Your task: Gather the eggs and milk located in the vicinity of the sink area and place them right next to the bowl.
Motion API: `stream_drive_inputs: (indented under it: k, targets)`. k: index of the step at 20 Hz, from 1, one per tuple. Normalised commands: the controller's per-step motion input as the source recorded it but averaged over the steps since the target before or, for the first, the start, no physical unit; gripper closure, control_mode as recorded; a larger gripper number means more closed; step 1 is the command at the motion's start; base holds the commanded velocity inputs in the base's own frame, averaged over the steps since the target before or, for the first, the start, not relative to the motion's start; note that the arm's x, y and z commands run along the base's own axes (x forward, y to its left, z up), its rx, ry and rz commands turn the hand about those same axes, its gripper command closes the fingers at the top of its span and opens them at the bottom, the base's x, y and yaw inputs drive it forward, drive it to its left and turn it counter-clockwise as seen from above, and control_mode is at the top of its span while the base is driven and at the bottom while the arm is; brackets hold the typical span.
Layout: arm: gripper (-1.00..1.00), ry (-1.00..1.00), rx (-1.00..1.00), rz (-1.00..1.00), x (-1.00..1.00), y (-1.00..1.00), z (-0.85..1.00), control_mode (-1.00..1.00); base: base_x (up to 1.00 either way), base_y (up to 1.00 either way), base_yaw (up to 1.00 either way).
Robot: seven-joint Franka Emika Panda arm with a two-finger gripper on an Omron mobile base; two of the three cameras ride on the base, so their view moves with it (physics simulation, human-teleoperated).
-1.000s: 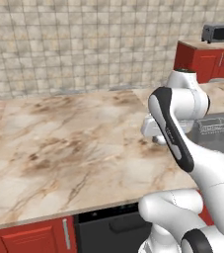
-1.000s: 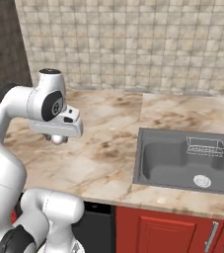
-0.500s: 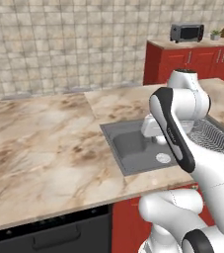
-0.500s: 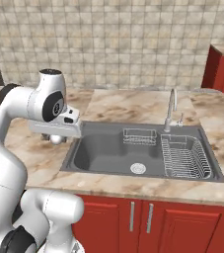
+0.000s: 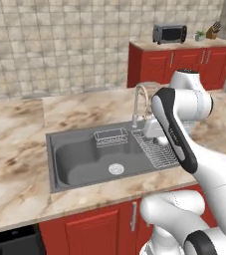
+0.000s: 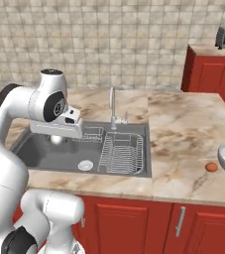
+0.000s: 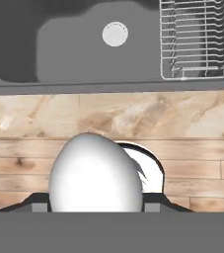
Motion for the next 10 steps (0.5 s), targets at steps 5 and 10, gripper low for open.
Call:
stream_drive_inputs:
  k: [5,10]
  targets:
    - [1.00,0.00,0.00,0.00,0.00,0.00,0.00,1.00,0.08,-1.00,0.00]
    - [1.00,0.00,0.00,0.00,0.00,0.00,0.00,1.00,0.38,-1.00,0.00]
